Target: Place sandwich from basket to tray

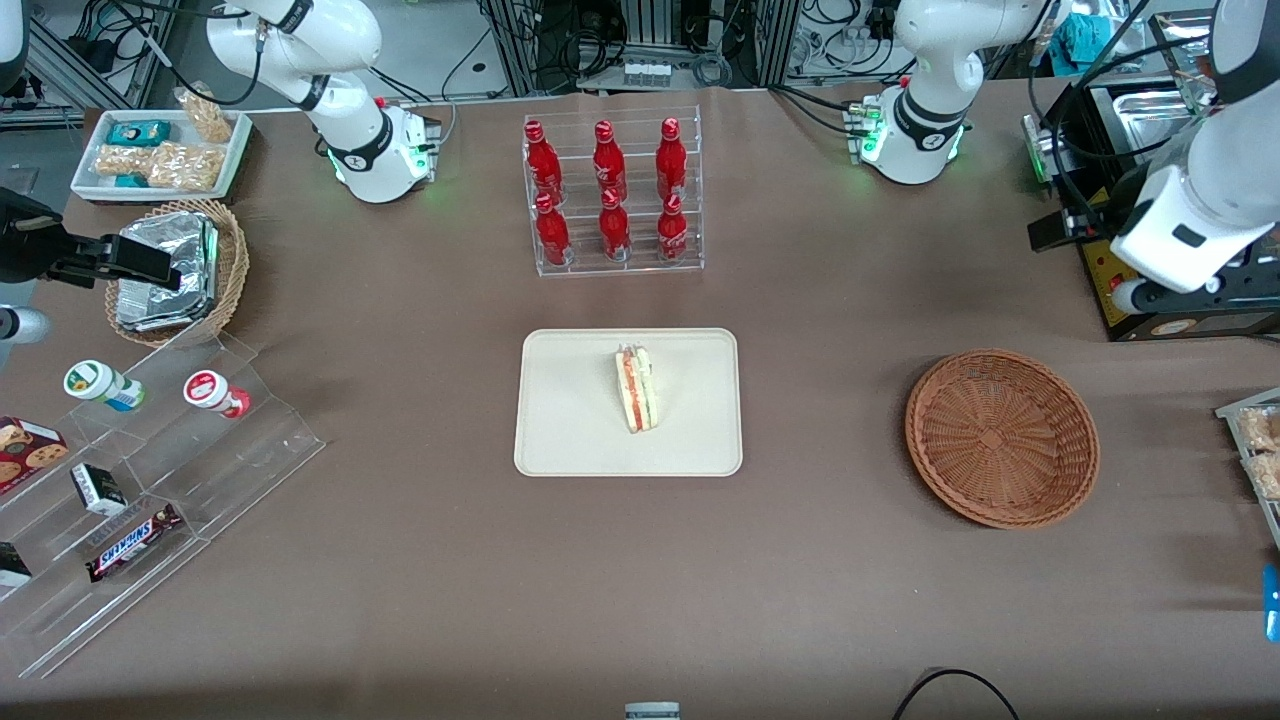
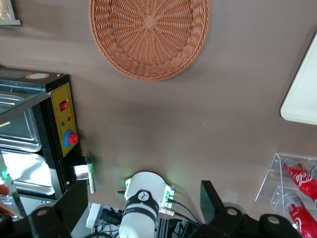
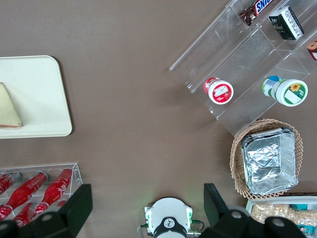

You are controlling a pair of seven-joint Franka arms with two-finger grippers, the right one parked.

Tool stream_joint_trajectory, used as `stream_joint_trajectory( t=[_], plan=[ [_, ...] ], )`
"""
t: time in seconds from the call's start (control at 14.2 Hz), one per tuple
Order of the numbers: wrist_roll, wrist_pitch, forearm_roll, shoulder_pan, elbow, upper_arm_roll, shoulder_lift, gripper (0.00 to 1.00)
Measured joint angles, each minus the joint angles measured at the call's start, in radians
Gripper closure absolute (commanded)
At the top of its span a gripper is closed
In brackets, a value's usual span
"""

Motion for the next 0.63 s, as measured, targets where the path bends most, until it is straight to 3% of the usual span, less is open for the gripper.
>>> stream_joint_trajectory(
  t=[0.63],
  plan=[
    [0.000, 0.085, -0.021, 0.009, -0.073, 0.017, -0.046, 0.00]
  ],
)
